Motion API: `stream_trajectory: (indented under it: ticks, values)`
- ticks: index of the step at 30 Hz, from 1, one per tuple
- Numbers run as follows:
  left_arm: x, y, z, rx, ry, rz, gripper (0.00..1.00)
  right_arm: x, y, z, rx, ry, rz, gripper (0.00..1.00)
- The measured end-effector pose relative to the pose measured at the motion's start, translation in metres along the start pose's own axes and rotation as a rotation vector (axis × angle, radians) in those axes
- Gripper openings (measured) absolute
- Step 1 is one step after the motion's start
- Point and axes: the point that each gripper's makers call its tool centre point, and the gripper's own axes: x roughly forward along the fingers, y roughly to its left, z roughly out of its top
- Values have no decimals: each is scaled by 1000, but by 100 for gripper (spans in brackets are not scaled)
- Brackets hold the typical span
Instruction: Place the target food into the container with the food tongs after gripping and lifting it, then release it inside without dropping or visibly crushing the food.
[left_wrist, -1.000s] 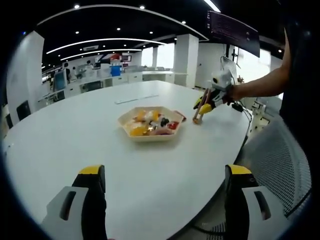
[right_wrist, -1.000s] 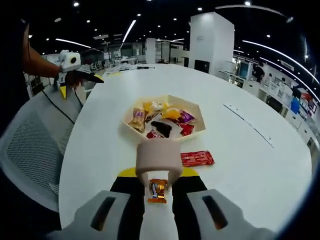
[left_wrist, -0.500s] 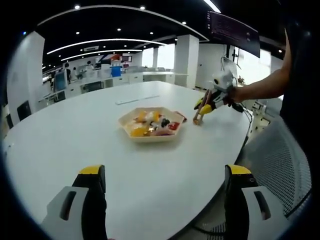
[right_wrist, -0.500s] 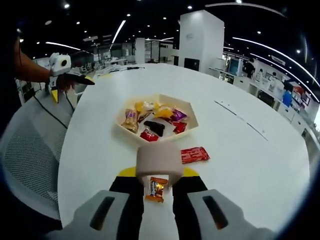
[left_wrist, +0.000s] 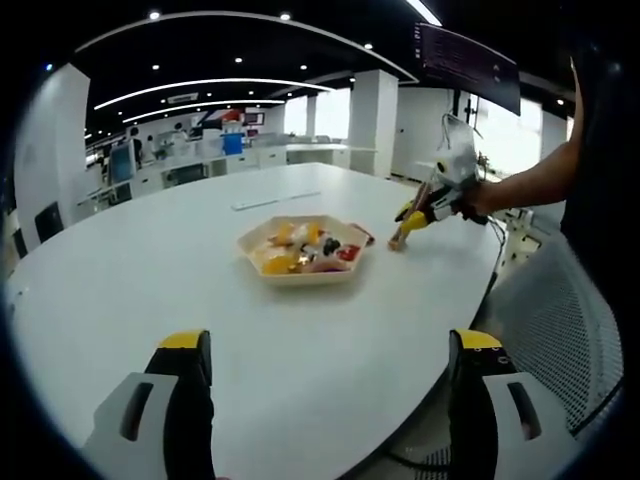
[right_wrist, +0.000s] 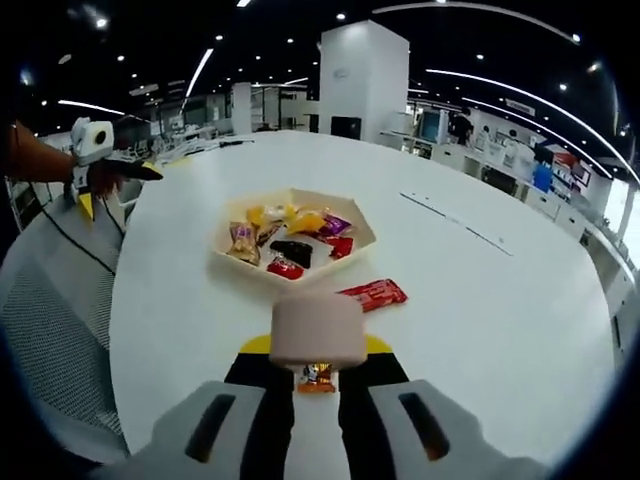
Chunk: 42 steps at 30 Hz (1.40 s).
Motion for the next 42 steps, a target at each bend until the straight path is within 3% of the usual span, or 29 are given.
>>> stream_trajectory:
  ticks: [8, 17, 22, 29, 31, 33, 42]
  values:
    - [0, 1, 1, -2, -5, 1, 95, 2, -4, 4, -1, 39, 24, 13]
    - [0, 0, 1, 0, -6, 0, 95, -13, -27, 45, 20, -8, 7, 14]
    - [2, -4, -4, -19, 20, -29, 96, -21, -40, 68, -1, -8, 8, 14]
    - [0, -3, 0, -16, -1, -25, 98, -27, -47, 90, -27, 1, 10, 14]
    - [0, -3, 2, -8, -12, -23, 99, -27, -48, 93, -24, -4, 9, 14]
    - [-1, 1, 11, 34, -63, -6, 100, -25, -46, 97, -23, -7, 17, 14]
    - [-2, -1, 11, 22, -62, -15, 100, -9, -30, 122, -32, -34, 57, 14]
